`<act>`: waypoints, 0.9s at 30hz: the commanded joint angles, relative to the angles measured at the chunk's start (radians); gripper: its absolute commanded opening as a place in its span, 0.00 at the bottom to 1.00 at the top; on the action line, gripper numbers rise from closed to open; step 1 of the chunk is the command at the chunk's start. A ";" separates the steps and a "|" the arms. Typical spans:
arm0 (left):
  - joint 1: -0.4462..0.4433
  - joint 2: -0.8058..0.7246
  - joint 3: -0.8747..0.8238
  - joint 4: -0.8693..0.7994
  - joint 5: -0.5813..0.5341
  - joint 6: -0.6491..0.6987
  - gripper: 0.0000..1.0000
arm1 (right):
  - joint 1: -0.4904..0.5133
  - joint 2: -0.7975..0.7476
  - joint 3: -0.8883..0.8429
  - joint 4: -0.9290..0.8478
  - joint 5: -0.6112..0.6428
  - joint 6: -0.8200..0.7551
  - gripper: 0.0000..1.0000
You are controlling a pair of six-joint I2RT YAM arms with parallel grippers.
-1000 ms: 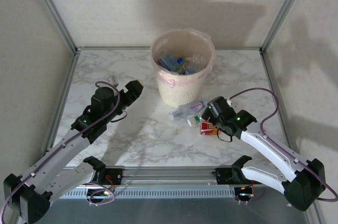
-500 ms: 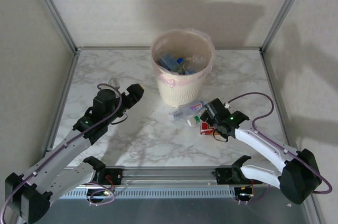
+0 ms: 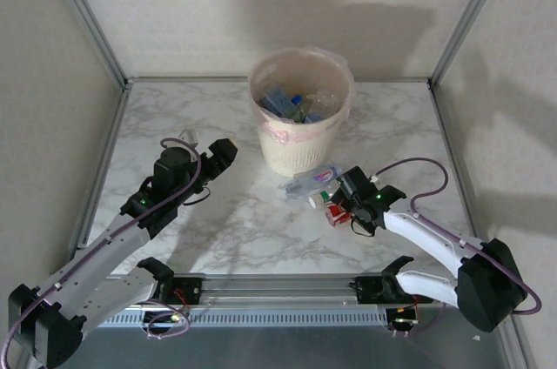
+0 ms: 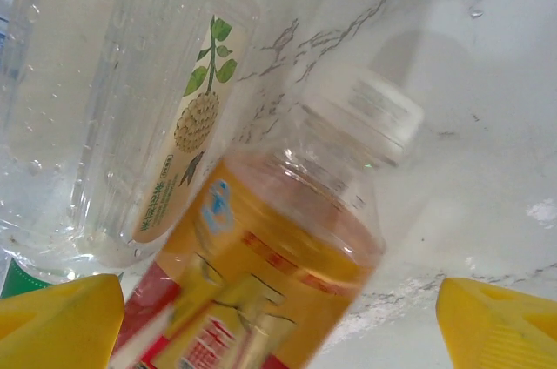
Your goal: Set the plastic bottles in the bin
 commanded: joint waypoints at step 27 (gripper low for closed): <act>0.008 0.020 0.005 0.040 0.010 0.009 0.86 | -0.006 0.043 -0.039 0.035 -0.043 -0.045 0.56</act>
